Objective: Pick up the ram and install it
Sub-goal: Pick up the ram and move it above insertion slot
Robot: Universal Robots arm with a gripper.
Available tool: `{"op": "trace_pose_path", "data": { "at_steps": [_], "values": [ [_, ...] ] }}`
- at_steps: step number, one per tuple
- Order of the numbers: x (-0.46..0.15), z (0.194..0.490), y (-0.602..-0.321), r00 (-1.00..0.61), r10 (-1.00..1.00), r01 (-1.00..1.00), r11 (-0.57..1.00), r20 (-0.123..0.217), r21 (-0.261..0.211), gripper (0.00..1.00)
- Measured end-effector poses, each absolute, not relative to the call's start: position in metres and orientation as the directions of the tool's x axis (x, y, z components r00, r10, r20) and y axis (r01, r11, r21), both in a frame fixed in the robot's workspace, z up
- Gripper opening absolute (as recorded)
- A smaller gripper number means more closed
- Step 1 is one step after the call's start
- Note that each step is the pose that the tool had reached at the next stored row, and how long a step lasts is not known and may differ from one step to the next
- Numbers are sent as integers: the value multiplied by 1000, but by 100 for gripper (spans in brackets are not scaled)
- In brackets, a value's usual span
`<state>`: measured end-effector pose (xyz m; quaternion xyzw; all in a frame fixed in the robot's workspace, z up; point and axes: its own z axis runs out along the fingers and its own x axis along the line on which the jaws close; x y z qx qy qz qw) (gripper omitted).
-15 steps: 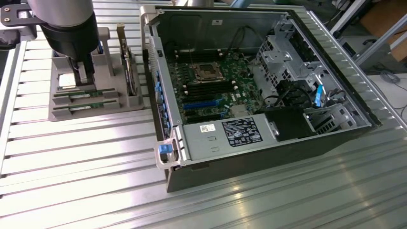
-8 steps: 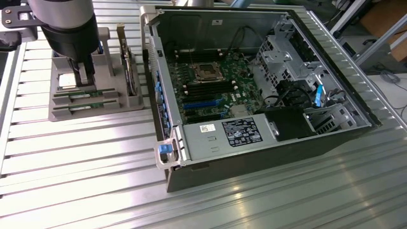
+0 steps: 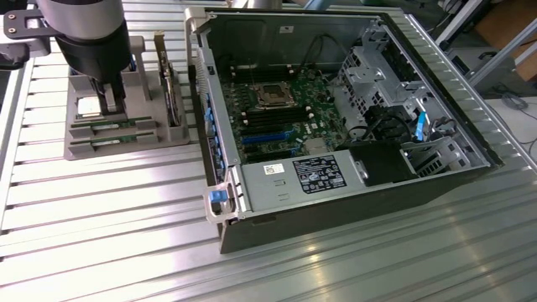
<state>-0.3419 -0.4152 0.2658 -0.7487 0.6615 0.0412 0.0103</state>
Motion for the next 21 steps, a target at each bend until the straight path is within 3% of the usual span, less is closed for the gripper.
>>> {"op": "trace_pose_path", "data": {
  "at_steps": [21],
  "values": [
    [-342, 257, -415, 121, -989, -991, -125, -82, 38, 36]
  ]
}}
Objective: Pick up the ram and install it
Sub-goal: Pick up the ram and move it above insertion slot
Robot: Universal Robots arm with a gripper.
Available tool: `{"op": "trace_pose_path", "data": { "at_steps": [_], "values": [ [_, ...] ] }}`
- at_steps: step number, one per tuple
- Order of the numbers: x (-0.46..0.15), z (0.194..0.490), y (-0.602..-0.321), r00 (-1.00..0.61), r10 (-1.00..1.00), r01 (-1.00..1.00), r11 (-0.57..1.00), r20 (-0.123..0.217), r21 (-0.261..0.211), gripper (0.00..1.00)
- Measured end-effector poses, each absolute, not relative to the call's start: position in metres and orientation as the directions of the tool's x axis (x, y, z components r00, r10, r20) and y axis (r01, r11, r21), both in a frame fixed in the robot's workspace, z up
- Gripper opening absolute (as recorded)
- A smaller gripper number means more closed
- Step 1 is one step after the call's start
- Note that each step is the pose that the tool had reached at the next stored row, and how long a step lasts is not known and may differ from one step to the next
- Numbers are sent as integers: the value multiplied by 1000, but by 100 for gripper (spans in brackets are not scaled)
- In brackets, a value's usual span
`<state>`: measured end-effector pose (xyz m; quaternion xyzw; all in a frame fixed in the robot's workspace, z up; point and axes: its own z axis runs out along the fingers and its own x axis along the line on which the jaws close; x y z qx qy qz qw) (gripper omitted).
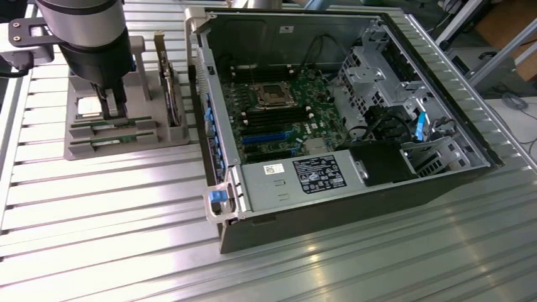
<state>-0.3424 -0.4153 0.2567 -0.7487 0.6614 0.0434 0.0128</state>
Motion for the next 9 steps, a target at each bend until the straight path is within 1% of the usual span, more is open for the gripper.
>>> {"op": "trace_pose_path", "data": {
  "at_steps": [9],
  "values": [
    [-343, 253, -415, 121, -989, -991, -125, -83, 38, 36]
  ]
}}
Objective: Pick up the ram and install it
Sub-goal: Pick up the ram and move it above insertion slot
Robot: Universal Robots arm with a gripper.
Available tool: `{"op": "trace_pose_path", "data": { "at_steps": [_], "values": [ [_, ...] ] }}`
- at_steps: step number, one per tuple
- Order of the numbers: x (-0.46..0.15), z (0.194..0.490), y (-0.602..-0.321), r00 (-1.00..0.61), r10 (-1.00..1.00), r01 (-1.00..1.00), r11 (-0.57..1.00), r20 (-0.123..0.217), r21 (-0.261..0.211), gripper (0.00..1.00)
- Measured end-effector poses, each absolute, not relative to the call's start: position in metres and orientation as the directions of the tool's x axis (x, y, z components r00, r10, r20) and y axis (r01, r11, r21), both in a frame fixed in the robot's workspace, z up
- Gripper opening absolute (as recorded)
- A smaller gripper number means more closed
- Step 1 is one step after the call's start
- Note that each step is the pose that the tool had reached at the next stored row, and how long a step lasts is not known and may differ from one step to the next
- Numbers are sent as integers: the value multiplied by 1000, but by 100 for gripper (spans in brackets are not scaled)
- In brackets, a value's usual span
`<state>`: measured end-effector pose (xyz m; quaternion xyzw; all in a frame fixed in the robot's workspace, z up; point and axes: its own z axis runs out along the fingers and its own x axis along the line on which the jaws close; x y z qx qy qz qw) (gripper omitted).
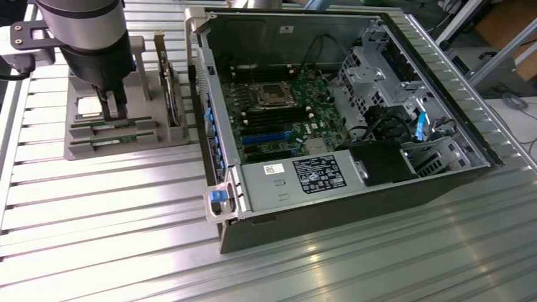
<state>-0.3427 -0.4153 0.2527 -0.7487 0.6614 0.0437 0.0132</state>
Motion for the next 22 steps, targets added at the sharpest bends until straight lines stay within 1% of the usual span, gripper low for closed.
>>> {"op": "trace_pose_path", "data": {
  "at_steps": [22],
  "values": [
    [-343, 244, -415, 121, -989, -991, -125, -85, 38, 36]
  ]
}}
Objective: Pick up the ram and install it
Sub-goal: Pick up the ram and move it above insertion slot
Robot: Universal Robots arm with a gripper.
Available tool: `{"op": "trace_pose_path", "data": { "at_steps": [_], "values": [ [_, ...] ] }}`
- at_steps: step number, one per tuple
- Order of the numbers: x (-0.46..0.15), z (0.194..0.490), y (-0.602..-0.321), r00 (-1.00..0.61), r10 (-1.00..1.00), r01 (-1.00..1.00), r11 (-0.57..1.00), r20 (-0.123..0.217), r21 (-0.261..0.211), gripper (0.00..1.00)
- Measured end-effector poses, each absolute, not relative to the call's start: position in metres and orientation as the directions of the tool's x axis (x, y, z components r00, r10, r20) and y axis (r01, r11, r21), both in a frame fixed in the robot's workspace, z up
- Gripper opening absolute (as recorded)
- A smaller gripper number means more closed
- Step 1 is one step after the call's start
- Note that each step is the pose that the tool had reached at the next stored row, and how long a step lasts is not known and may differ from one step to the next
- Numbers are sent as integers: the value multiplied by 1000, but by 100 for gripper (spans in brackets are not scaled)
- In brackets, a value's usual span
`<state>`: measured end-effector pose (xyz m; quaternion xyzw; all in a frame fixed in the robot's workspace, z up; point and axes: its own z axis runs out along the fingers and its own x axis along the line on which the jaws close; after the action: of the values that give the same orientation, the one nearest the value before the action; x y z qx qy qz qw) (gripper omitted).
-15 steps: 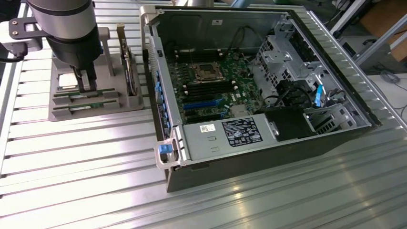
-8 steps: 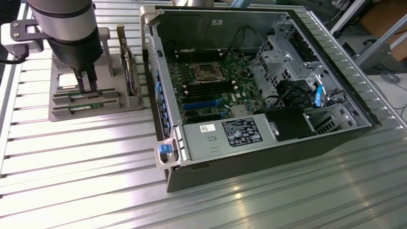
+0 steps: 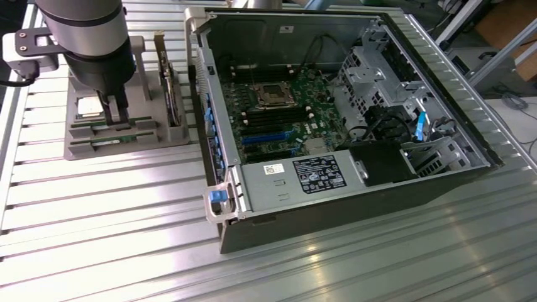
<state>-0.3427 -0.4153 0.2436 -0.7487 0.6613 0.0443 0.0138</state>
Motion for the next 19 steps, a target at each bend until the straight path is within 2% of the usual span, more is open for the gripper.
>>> {"op": "trace_pose_path", "data": {
  "at_steps": [19],
  "values": [
    [-343, 238, -415, 121, -989, -991, -125, -85, 38, 36]
  ]
}}
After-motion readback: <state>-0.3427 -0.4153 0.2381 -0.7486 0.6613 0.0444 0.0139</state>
